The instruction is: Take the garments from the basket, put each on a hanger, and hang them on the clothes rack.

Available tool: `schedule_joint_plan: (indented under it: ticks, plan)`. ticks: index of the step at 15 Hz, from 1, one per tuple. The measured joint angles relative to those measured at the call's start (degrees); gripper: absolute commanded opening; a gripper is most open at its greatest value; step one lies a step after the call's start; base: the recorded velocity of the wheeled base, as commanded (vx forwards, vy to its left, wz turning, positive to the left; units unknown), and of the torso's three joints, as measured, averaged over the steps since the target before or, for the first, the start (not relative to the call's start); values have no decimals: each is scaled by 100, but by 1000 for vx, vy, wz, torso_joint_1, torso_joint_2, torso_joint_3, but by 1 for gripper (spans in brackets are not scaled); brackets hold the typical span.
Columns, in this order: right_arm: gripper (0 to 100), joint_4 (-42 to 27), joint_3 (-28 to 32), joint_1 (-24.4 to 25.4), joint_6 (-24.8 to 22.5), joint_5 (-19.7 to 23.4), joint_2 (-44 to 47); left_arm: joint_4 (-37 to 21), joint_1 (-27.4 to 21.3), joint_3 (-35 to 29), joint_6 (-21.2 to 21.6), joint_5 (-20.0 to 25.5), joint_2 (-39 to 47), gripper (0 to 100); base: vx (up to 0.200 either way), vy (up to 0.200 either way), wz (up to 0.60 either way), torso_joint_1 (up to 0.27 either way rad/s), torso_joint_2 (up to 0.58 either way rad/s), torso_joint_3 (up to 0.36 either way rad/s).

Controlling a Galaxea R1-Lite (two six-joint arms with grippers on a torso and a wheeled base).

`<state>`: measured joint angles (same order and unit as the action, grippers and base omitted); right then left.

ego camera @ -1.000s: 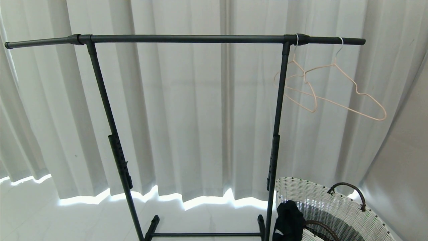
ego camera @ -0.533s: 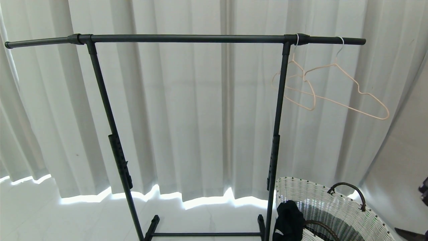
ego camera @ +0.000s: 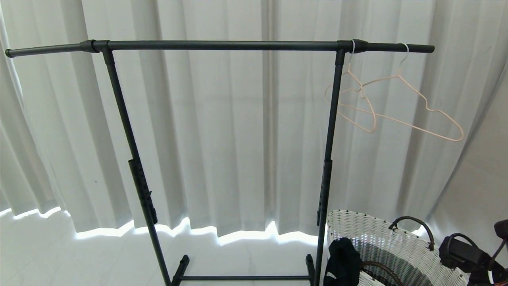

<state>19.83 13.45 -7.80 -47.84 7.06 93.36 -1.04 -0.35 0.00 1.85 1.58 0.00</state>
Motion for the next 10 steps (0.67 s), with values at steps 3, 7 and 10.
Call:
schedule_joint_plan:
  ticks: [3, 7, 10]
  plan:
    - [100, 551, -46, -29, -12, -227, 822, -2, 2, 0, 0, 0, 0, 100, 0, 0, 0, 0, 0, 0]
    - [100, 1509, -30, -99, -15, -512, 1729, -2, 9, 0, 0, -2, 0, 100, 0, 0, 0, 0, 0, 0]
    - [100, 2065, 9, -204, -9, -605, 2241, -2, 9, 0, 0, 0, 0, 100, 0, 0, 0, 0, 0, 0]
